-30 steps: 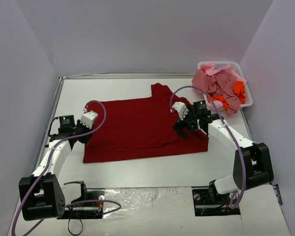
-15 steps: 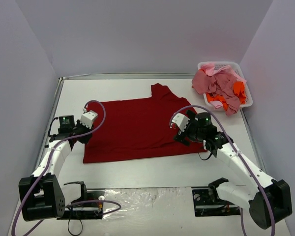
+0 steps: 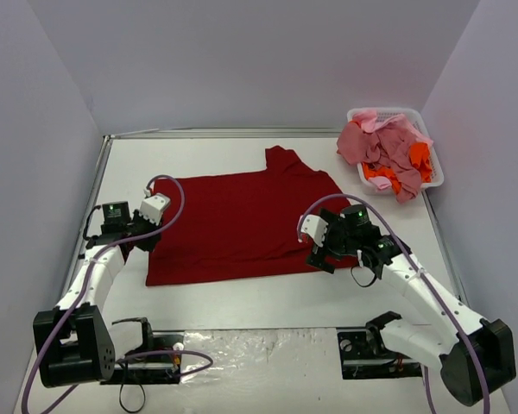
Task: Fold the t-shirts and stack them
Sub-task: Fold the flattened tshirt in 1/3 of the way
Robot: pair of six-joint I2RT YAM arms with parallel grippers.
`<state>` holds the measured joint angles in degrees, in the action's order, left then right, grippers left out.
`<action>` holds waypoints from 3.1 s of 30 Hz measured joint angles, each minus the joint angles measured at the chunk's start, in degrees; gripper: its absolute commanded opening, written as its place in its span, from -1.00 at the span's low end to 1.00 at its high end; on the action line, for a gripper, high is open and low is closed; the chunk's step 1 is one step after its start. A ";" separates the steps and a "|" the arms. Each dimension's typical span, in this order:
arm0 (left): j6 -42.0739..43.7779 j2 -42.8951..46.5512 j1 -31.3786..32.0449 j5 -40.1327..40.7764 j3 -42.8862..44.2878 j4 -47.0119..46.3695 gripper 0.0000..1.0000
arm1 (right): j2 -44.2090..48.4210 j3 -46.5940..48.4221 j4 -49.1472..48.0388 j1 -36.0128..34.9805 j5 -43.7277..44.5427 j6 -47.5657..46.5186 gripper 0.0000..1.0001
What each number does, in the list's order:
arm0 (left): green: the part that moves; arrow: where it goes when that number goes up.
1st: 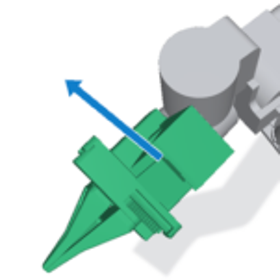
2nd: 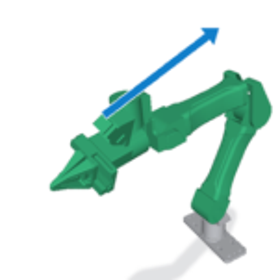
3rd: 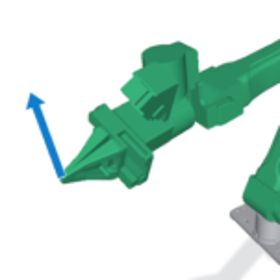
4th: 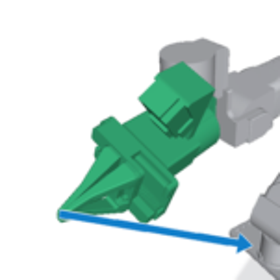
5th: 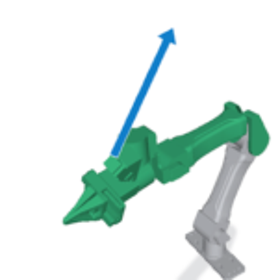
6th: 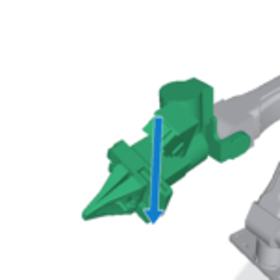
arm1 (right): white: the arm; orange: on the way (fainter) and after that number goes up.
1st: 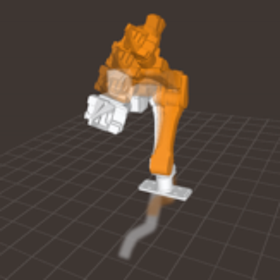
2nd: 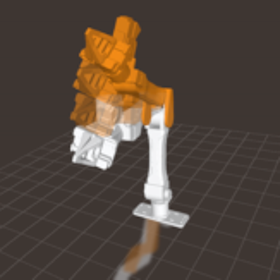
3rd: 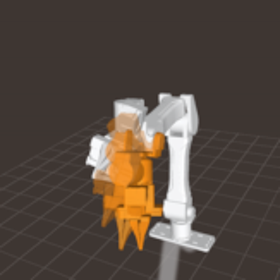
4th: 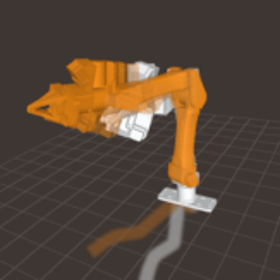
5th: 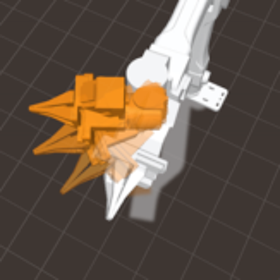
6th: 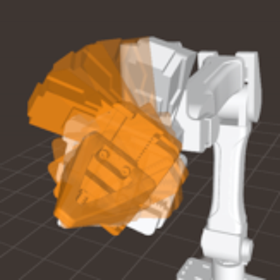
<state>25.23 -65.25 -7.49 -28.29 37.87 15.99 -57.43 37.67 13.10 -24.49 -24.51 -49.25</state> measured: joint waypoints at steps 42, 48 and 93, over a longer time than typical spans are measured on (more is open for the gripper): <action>0.07 -4.68 -0.04 -1.73 1.07 0.59 -0.74 | -9.57 3.98 1.20 10.54 -9.44 12.17 1.00; 0.07 -4.66 -0.07 -1.73 1.07 0.59 -0.74 | -9.42 3.98 1.20 10.69 -9.49 12.13 0.79; 0.04 -4.59 -0.09 -1.73 1.07 0.52 -0.74 | -43.76 25.05 17.49 7.21 -9.73 6.32 -0.11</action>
<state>25.28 -69.84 -7.57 -30.02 38.94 16.51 -101.19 62.72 30.59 -17.28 -34.24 -42.94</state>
